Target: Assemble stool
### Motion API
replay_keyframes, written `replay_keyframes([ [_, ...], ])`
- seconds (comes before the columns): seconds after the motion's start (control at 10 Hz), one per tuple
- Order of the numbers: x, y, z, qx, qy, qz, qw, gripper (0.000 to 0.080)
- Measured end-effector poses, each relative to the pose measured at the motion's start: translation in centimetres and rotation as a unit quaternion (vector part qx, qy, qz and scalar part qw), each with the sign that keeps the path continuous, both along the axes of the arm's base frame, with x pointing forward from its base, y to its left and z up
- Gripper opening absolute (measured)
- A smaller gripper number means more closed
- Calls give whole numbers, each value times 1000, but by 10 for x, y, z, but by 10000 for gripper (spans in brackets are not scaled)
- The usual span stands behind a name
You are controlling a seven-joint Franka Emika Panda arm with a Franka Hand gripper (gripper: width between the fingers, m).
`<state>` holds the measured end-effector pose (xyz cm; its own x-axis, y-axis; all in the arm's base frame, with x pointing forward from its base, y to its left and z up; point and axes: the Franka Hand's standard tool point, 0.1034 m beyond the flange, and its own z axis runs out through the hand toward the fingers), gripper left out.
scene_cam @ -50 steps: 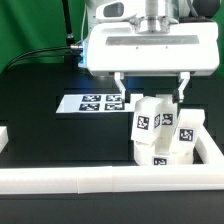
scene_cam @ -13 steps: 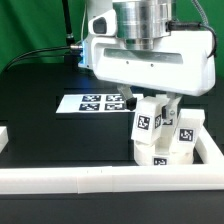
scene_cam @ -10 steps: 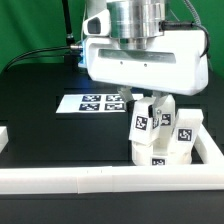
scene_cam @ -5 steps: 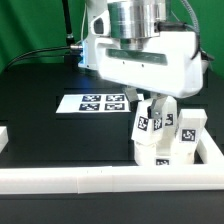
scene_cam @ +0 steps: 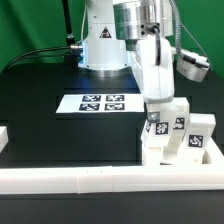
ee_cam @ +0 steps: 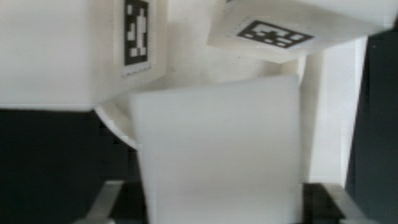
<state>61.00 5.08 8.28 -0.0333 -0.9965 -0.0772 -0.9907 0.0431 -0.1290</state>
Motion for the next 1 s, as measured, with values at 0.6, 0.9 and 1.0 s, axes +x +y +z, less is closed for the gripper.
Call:
replay_keyframes([
  [0.6, 0, 6, -1, 41, -1, -285, 958, 337],
  [0.9, 3, 10, 0, 49, -11, -302, 952, 337],
  [1.0, 3, 10, 0, 52, -12, -310, 949, 337],
])
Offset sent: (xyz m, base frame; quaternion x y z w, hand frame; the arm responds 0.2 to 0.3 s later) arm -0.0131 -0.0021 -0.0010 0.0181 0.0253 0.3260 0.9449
